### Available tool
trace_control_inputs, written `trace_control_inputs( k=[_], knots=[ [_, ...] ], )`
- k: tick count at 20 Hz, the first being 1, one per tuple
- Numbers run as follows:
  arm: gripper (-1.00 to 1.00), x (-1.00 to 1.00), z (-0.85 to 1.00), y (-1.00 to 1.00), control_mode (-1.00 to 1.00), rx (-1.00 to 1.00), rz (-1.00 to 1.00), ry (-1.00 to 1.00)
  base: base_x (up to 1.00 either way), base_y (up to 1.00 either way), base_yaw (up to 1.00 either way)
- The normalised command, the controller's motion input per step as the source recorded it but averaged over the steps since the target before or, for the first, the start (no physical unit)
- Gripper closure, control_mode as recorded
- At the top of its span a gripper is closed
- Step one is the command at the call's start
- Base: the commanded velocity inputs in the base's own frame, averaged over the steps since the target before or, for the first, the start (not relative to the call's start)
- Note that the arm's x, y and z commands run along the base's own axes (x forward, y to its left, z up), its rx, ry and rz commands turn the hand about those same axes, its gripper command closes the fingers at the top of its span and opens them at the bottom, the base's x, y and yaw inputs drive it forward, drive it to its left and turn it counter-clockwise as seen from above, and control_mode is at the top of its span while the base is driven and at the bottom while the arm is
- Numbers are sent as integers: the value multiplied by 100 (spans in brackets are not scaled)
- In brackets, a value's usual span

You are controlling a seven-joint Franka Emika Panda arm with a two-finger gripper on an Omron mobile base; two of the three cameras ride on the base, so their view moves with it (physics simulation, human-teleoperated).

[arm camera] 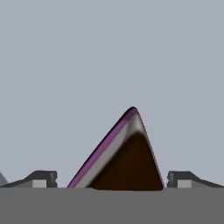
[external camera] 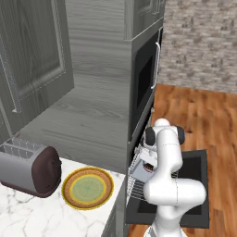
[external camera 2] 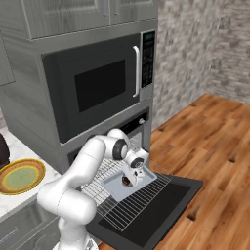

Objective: Take the baked cake out of the oven and place it on the plate for cooling. Then close the oven door.

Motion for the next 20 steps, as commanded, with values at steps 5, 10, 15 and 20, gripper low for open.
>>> trace_control_inputs(
  k=[5,10,15,20],
  knots=[
    [100,0,-11,0,-100,0,-7,6,0,0,0],
    [100,-6,2,1,-100,0,-10,1,0,0,0],
    [100,-34,51,0,-100,1,-12,-1,0,0,0],
    [100,-84,100,-2,-100,5,-13,-6,0,0,0]
  ],
)
